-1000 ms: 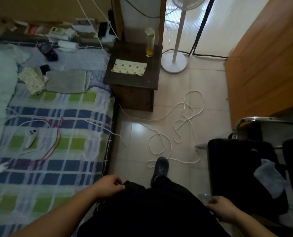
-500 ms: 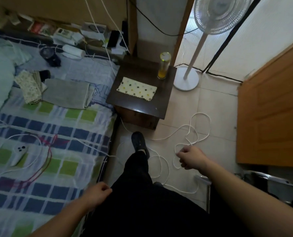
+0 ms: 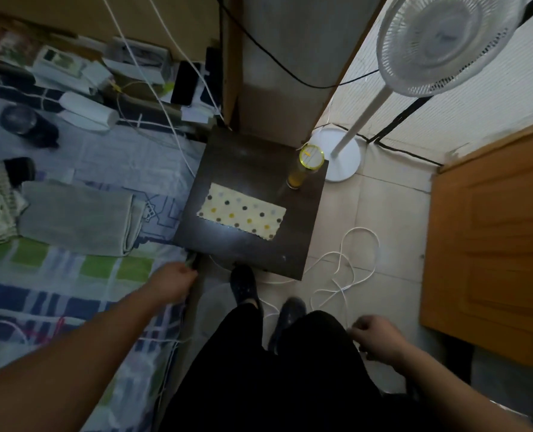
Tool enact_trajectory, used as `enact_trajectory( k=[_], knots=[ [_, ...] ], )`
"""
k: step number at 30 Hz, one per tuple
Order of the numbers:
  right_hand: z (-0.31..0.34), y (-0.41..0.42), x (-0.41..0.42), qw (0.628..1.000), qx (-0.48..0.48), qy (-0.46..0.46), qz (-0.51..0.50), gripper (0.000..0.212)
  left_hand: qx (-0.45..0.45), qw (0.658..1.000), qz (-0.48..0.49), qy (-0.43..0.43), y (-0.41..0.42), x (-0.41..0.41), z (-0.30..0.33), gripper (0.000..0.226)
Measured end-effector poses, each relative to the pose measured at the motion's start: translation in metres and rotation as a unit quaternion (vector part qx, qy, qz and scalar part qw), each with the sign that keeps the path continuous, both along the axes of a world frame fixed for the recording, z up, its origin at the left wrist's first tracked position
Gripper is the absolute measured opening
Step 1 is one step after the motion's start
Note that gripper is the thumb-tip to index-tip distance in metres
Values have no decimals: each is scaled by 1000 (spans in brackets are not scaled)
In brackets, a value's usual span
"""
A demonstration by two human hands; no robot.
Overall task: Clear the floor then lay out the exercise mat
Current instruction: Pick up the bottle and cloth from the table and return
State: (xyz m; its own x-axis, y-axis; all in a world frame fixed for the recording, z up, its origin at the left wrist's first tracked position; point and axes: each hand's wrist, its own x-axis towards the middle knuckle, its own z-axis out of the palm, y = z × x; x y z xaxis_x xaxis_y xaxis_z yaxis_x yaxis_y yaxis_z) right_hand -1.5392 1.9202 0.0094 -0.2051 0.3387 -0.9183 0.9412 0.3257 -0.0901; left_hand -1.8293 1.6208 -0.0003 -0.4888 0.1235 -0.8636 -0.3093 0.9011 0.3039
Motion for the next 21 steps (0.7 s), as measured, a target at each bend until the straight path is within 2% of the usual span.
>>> enact_trajectory(
  k=[2,4,8,12,16,21],
  knots=[
    [-12,18,-34,998,19,29,-43,17,37,999,22,10,33,-33,-11,21],
    [-31,37,-73,995,42,71,-54,25,45,998,-10,34,62,-53,-28,23],
    [-84,65,-158,975,80,171,-113,74,13,973,-213,88,109,-74,-75,32],
    [-138,88,-227,939,91,281,-176,107,8,919,-369,137,144,-91,-127,49],
    [-174,104,-258,912,82,355,-191,109,16,878,-420,230,176,-113,-155,46],
    [-192,108,-278,894,92,410,-156,103,9,813,-535,230,201,-135,-177,49]
  ],
)
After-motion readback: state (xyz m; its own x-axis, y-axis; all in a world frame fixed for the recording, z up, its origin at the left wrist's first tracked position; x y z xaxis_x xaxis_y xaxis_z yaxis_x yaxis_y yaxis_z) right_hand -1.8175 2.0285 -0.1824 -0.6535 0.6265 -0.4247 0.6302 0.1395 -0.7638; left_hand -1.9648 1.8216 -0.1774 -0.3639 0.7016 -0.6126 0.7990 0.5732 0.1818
